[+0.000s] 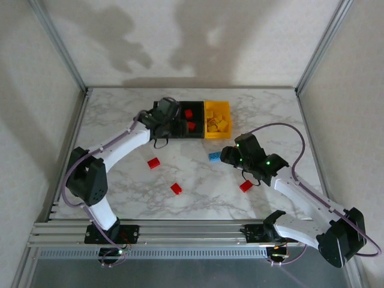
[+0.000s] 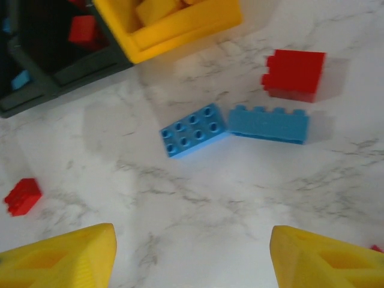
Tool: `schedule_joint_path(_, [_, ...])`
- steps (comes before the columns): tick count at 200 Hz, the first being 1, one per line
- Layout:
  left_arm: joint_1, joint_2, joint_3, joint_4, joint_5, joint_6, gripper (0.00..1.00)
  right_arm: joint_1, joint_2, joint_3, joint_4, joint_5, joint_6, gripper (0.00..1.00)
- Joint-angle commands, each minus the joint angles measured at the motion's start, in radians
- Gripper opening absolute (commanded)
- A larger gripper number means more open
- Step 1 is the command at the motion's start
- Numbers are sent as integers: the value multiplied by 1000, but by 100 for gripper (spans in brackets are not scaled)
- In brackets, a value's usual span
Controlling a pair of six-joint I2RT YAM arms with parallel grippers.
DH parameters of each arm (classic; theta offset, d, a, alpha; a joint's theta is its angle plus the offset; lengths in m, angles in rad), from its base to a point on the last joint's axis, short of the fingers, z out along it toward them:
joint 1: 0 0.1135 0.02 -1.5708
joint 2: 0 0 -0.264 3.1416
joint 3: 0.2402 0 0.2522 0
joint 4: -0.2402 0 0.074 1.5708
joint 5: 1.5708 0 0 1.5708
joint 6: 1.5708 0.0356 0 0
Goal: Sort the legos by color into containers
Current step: Pick up the lego from the center of the table.
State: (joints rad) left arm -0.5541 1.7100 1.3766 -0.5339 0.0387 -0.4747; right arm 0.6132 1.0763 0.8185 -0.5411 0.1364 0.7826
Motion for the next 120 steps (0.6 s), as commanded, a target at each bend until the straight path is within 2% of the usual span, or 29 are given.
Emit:
schedule_joint_path(1, [-37, -80, -90, 78, 40, -19, 75, -40, 34, 37, -43, 31, -39, 70])
schedule_joint_path(54, [-108, -202, -301, 172, 53, -96, 77, -108, 195, 61, 17, 35, -64, 83])
schedule_joint_path(120, [-150, -253, -417, 210, 33, -137, 77, -133, 403, 98, 116, 41, -70, 82])
